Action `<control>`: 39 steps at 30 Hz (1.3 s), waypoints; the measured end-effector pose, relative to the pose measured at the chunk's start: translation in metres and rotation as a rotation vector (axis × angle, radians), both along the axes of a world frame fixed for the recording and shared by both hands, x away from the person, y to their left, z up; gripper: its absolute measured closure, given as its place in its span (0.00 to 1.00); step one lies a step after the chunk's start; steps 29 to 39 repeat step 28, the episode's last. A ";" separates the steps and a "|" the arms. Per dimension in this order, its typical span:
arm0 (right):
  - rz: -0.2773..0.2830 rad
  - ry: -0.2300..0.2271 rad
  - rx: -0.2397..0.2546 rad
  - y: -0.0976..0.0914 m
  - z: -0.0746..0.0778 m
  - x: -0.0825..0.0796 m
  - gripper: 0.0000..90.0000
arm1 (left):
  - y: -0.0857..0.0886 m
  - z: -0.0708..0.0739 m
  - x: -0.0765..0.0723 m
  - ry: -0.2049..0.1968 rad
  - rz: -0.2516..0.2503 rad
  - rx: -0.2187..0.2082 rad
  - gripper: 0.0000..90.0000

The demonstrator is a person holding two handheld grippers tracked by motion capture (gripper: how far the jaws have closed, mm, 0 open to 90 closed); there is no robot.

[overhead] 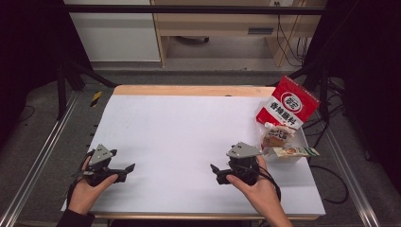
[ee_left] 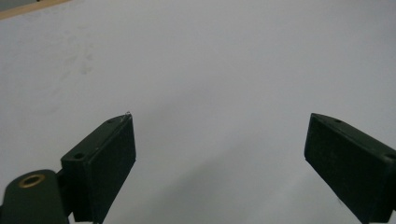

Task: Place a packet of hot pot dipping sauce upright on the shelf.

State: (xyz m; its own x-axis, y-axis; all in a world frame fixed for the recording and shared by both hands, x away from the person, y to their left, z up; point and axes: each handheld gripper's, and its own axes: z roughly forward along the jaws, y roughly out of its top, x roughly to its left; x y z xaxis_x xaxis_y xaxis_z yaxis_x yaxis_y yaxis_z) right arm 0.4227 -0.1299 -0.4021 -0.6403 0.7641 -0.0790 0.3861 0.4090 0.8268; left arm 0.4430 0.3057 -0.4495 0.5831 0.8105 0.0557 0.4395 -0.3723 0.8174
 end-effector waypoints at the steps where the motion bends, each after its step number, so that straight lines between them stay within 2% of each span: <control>1: -0.001 0.002 0.001 0.000 -0.004 0.000 0.08 | 0.000 0.000 0.000 -0.002 0.002 -0.001 0.10; 4: -0.007 0.010 -0.018 0.000 -0.011 0.000 0.08 | 0.000 0.001 0.000 -0.002 0.002 -0.001 0.10; 5: -0.011 0.020 -0.018 -0.001 -0.018 0.001 0.07 | 0.000 0.001 0.000 -0.003 0.002 0.001 0.10; 9: -0.024 0.037 -0.023 -0.001 -0.029 0.004 0.07 | -0.001 0.000 0.000 -0.002 -0.003 0.005 0.10; 14: -0.016 0.064 -0.028 0.005 -0.042 0.010 0.06 | -0.001 0.000 0.000 0.000 -0.007 0.007 0.10; 21: -0.007 0.060 -0.026 0.018 -0.062 0.018 0.07 | -0.002 0.000 0.000 -0.008 -0.020 0.023 0.08; 26: -0.011 0.036 0.006 0.017 -0.059 0.015 0.07 | -0.004 0.001 0.001 -0.008 -0.020 0.029 0.06; 28: -0.017 0.040 0.022 0.016 -0.060 0.013 0.07 | -0.004 0.001 0.000 -0.010 -0.020 0.029 0.06; 39: -0.017 0.040 0.022 0.016 -0.060 0.013 0.07 | -0.004 0.001 0.000 -0.010 -0.020 0.029 0.06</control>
